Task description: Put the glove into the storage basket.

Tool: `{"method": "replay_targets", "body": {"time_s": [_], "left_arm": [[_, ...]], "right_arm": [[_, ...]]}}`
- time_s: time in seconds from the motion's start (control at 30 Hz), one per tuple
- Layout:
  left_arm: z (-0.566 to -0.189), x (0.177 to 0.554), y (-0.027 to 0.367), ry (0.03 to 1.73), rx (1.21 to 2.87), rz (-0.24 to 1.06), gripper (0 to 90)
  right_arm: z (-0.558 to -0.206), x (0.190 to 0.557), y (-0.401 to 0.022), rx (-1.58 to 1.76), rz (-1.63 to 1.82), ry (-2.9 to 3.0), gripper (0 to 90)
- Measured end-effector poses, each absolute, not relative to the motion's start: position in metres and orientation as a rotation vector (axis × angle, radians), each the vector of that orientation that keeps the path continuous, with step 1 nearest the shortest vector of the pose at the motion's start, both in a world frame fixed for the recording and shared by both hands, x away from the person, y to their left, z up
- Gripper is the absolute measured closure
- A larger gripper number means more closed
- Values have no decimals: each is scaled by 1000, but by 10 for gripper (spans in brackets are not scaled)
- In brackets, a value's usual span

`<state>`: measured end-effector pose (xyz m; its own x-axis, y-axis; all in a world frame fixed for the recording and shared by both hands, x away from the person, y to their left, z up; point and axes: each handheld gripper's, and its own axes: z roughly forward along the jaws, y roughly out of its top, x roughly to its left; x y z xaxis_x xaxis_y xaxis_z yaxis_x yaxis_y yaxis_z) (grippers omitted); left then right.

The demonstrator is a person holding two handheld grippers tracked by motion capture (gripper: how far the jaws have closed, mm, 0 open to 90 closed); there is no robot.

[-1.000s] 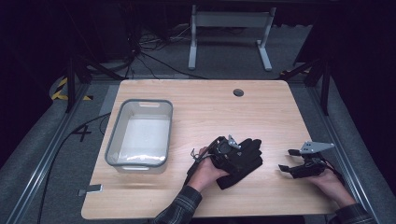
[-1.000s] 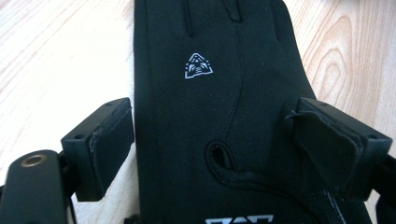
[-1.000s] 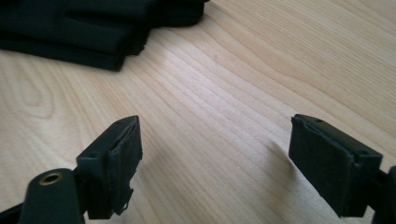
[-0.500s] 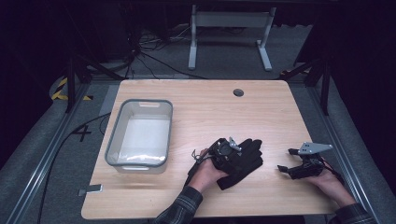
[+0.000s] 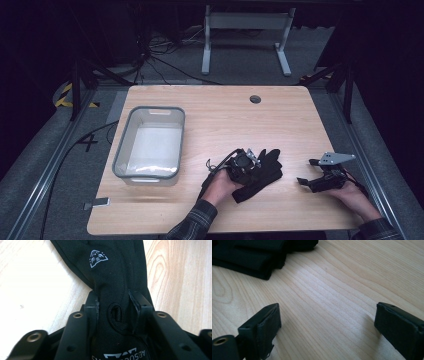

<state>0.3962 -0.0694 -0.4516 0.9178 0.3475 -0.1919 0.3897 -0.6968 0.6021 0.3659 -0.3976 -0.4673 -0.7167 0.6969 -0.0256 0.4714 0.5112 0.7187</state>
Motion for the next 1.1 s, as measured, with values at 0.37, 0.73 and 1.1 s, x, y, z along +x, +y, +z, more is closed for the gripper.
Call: {"method": "replay_targets", "body": {"time_s": [0.37, 0.73, 1.1], "left_arm": [[-438, 399, -60, 583, 2327, -120, 680], [-411, 399, -52, 590, 2295, -88, 678], [-383, 406, -28, 644, 2246, -23, 676]], "right_arm": [[-467, 366, -397, 982, 1021, 2442, 72], [-467, 366, -397, 983, 1022, 2442, 71], [-467, 366, -397, 984, 1020, 2442, 68]]}}
